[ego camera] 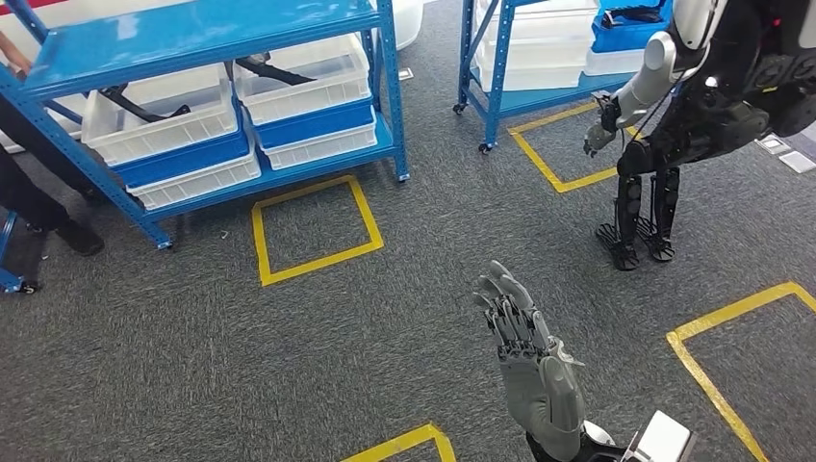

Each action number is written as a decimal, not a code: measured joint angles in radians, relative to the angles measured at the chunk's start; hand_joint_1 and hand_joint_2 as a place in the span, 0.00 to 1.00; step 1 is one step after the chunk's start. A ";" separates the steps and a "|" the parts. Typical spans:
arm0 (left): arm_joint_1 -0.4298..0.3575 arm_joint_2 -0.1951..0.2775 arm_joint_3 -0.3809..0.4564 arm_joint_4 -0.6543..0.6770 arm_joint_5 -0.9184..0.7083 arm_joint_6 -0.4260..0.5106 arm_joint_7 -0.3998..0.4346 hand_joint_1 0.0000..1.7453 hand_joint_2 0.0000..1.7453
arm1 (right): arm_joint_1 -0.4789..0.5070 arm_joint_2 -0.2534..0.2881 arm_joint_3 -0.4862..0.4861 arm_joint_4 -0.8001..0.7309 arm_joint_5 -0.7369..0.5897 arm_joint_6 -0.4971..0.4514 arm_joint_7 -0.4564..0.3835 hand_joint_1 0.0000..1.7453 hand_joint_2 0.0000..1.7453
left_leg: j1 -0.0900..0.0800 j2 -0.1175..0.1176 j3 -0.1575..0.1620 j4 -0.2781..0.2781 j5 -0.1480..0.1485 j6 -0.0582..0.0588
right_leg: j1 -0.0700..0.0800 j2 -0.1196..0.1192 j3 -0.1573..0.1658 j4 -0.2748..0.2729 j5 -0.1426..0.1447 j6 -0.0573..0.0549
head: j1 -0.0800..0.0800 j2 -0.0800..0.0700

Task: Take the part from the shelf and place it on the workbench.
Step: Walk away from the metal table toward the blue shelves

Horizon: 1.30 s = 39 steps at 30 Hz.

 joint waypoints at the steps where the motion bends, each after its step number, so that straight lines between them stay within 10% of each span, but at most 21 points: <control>1: -0.002 0.001 0.000 0.000 0.000 -0.001 0.000 0.00 1.00 | -0.004 0.004 0.003 0.006 -0.001 0.001 0.000 0.00 0.00 | -0.007 0.015 0.024 -0.052 0.016 0.009 | 0.001 -0.008 0.003 -0.001 -0.002 0.002 | 0.000 0.000; 4: -0.001 0.003 0.000 0.000 -0.001 -0.004 -0.001 0.00 1.00 | -0.011 0.015 0.011 0.024 -0.009 0.002 0.003 0.00 0.00 | -0.015 0.008 0.034 -0.090 0.026 0.019 | -0.001 -0.033 0.011 -0.007 -0.006 0.014 | 0.000 0.000; 6: 0.003 0.002 0.000 0.000 -0.002 -0.003 -0.002 0.00 1.00 | -0.011 0.020 0.013 0.033 -0.014 0.001 0.005 0.00 0.00 | -0.008 -0.012 0.046 -0.105 0.039 0.021 | -0.002 -0.009 0.012 0.008 -0.019 0.025 | 0.000 0.000; 9: 0.000 -0.002 0.000 0.000 -0.002 0.000 -0.004 0.00 1.00 | 0.001 0.020 0.014 0.043 -0.022 -0.001 0.010 0.00 0.00 | 0.003 -0.041 0.056 -0.117 0.049 0.024 | -0.004 0.067 -0.064 0.171 -0.103 0.037 | 0.001 0.000; 11: 0.000 -0.008 0.000 0.000 -0.003 0.001 -0.004 0.00 1.00 | 0.013 0.018 0.015 0.050 -0.026 -0.003 0.013 0.00 0.00 | 0.004 -0.066 0.057 -0.116 0.049 0.024 | -0.005 0.076 -0.123 0.277 -0.134 0.043 | 0.001 0.000; 16: 0.001 -0.013 0.000 0.000 -0.004 0.008 -0.010 0.00 1.00 | 0.037 0.012 0.016 0.064 -0.042 -0.007 0.013 0.00 0.00 | 0.011 -0.126 0.055 -0.097 0.033 0.003 | -0.023 0.132 -0.028 0.038 0.007 0.055 | 0.001 0.000; 19: 0.001 -0.016 0.000 0.000 0.002 0.017 -0.016 0.00 1.00 | 0.066 0.010 0.009 0.079 -0.067 -0.001 0.010 0.00 0.00 | 0.012 -0.147 0.042 -0.084 0.026 -0.010 | -0.022 0.139 -0.017 0.003 0.013 0.033 | 0.000 0.000; 22: 0.004 -0.016 0.000 0.000 0.026 0.029 -0.018 0.00 1.00 | 0.105 0.008 -0.003 0.109 -0.096 -0.004 0.006 0.00 0.00 | 0.015 -0.105 0.020 -0.035 -0.003 -0.022 | -0.021 0.114 -0.011 0.001 0.012 0.015 | -0.002 0.000; 26: 0.002 -0.017 0.000 0.000 0.052 0.039 -0.015 0.00 1.00 | 0.148 0.001 -0.009 0.205 -0.122 -0.067 0.067 0.00 0.00 | 0.020 -0.047 -0.103 0.204 -0.097 -0.039 | -0.018 0.087 -0.008 0.000 0.006 0.006 | -0.003 0.000; 28: 0.002 -0.017 0.000 0.000 0.056 0.042 -0.012 0.00 1.00 | 0.156 -0.001 -0.005 0.286 -0.130 -0.120 0.141 0.00 0.00 | 0.020 -0.046 -0.097 0.179 -0.067 -0.035 | -0.017 0.078 -0.005 0.000 0.003 0.005 | -0.003 0.000; 32: 0.000 -0.016 0.000 0.000 0.057 0.042 -0.010 0.00 1.00 | 0.158 -0.002 0.016 0.471 -0.165 -0.153 0.177 0.00 1.00 | 0.007 -0.037 0.020 -0.071 0.035 -0.012 | -0.014 0.068 0.004 -0.002 -0.003 0.014 | -0.003 0.000; 36: 0.001 -0.016 0.000 0.000 0.052 0.038 -0.017 0.00 1.00 | 0.154 0.007 0.036 0.638 -0.261 -0.157 0.214 0.00 1.00 | 0.004 -0.039 0.036 -0.098 0.041 0.002 | -0.016 0.067 0.013 -0.004 -0.012 0.035 | -0.002 0.000; 39: -0.002 -0.019 0.000 0.000 0.050 0.032 -0.036 0.00 1.00 | 0.148 0.041 0.049 0.878 -0.392 -0.117 0.176 0.00 1.00 | 0.010 -0.043 0.053 -0.114 0.046 0.012 | -0.013 0.072 -0.044 0.121 -0.081 0.042 | -0.002 0.000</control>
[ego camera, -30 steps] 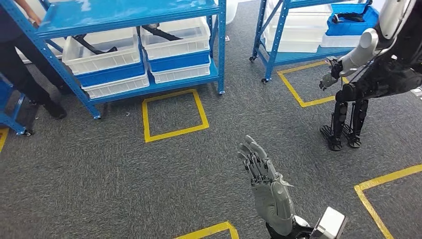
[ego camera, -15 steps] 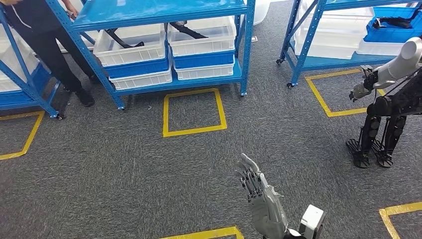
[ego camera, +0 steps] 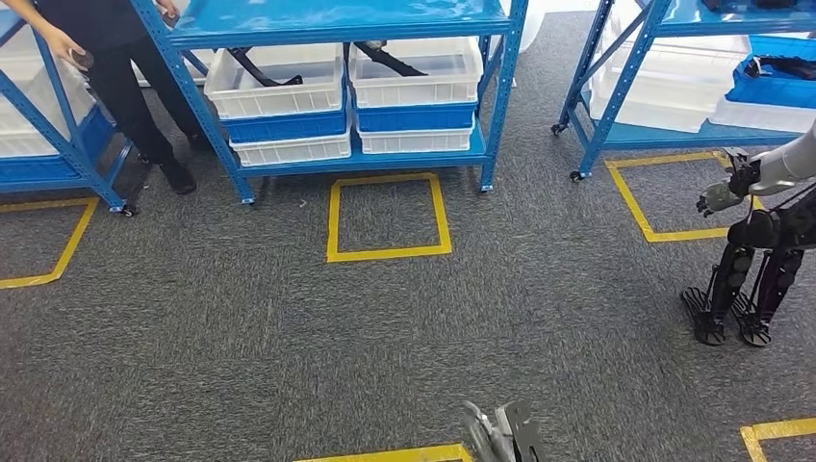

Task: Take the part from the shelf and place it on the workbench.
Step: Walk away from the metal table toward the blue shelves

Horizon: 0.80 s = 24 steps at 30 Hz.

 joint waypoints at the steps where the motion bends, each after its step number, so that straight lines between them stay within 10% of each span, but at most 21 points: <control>1: 0.000 -0.001 0.000 0.000 0.000 -0.001 -0.004 0.00 1.00 | 0.000 0.015 0.005 0.088 -0.030 0.013 -0.011 0.00 1.00 | -0.001 -0.002 0.001 0.000 -0.001 0.003 | 0.000 0.001 -0.037 0.069 -0.029 0.001 | 0.000 0.000; 3: 0.001 -0.001 0.000 0.000 0.001 -0.002 -0.004 0.00 1.00 | 0.002 0.043 0.015 0.249 -0.063 0.022 -0.004 0.00 1.00 | -0.002 -0.008 0.002 0.001 -0.004 0.004 | 0.000 0.001 -0.085 0.145 -0.042 0.004 | 0.000 0.000; 7: 0.002 0.000 0.000 0.000 0.000 -0.004 0.014 0.00 1.00 | 0.008 0.091 0.039 0.493 -0.061 -0.003 0.084 0.00 1.00 | -0.001 -0.017 0.011 0.012 -0.022 -0.011 | -0.006 0.004 0.002 -0.068 0.080 0.006 | 0.000 0.000; 12: 0.001 0.003 -0.003 0.000 -0.018 -0.010 0.042 0.00 1.00 | 0.003 0.142 0.090 0.686 0.010 -0.007 0.312 0.00 1.00 | 0.000 -0.012 0.014 0.029 -0.046 -0.029 | -0.001 0.009 0.031 -0.124 0.094 -0.023 | -0.001 0.000; 18: 0.031 0.010 0.025 0.000 -0.110 -0.021 0.062 0.00 1.00 | -0.001 0.173 0.096 0.799 0.101 0.031 0.373 0.00 1.00 | 0.007 0.000 -0.125 0.337 -0.187 -0.053 | -0.001 0.006 0.036 -0.125 0.091 -0.039 | -0.003 0.000; 24: 0.083 0.019 0.093 0.000 -0.227 -0.035 0.084 0.00 1.00 | -0.011 0.194 0.055 0.829 0.172 0.067 0.350 0.00 1.00 | -0.011 0.012 0.015 0.031 -0.043 -0.012 | 0.005 0.006 0.050 -0.126 0.083 -0.033 | -0.003 0.000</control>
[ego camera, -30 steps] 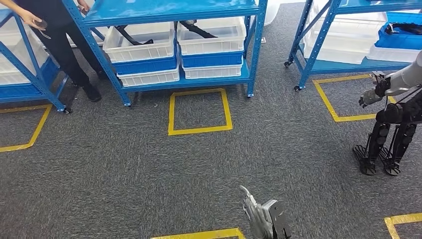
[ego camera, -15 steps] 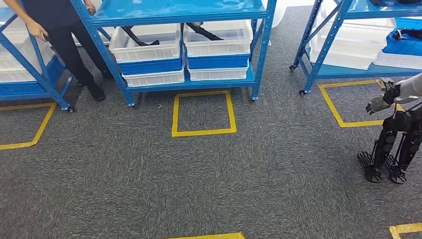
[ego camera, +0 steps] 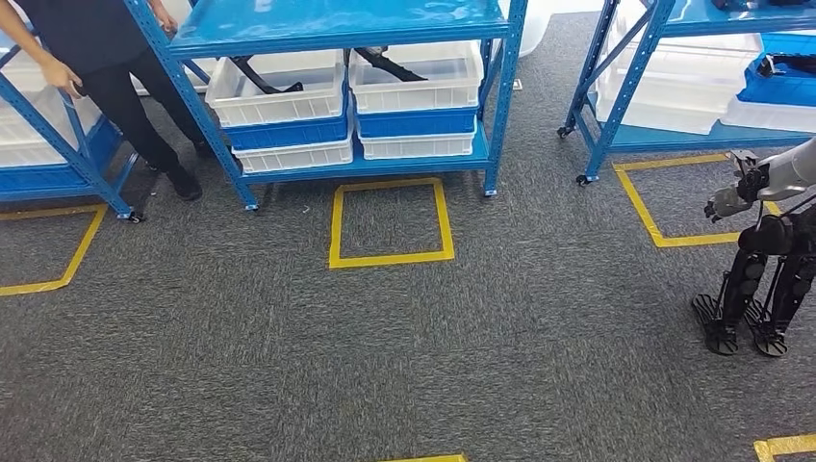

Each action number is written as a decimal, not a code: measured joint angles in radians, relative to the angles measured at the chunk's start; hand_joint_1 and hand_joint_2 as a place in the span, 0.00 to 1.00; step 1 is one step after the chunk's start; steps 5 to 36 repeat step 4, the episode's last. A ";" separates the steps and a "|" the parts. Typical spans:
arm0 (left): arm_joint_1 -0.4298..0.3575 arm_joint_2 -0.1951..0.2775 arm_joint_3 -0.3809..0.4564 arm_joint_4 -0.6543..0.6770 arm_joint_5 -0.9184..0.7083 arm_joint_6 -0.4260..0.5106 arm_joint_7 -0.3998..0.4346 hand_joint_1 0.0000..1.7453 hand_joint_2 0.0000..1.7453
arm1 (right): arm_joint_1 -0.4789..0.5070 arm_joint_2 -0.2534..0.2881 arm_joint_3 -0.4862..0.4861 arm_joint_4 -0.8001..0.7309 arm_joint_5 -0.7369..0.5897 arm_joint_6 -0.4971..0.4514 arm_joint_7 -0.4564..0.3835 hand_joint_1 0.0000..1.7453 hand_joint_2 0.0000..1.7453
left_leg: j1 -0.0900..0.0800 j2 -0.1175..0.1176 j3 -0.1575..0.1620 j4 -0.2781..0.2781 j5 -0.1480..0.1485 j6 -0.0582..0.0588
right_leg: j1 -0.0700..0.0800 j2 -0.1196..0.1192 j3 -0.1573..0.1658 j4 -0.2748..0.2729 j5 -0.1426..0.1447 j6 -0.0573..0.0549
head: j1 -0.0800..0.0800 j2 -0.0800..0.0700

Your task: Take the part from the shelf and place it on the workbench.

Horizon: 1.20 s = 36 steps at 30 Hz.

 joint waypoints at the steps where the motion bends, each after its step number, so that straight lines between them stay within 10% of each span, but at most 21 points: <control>1: 0.007 0.001 0.014 0.000 -0.020 -0.002 0.004 0.00 1.00 | 0.001 0.002 -0.010 0.003 0.011 0.006 -0.004 0.00 1.00 | -0.003 0.002 0.003 -0.010 0.001 0.001 | 0.000 0.000 0.001 0.000 -0.002 0.004 | 0.000 0.000; 36: 0.022 0.003 0.053 0.000 -0.067 -0.008 0.010 0.00 1.00 | 0.008 0.004 -0.040 0.010 0.041 0.021 -0.015 0.00 1.00 | -0.001 0.003 0.009 -0.018 0.008 0.001 | -0.001 0.001 0.003 0.005 -0.008 0.014 | 0.000 0.000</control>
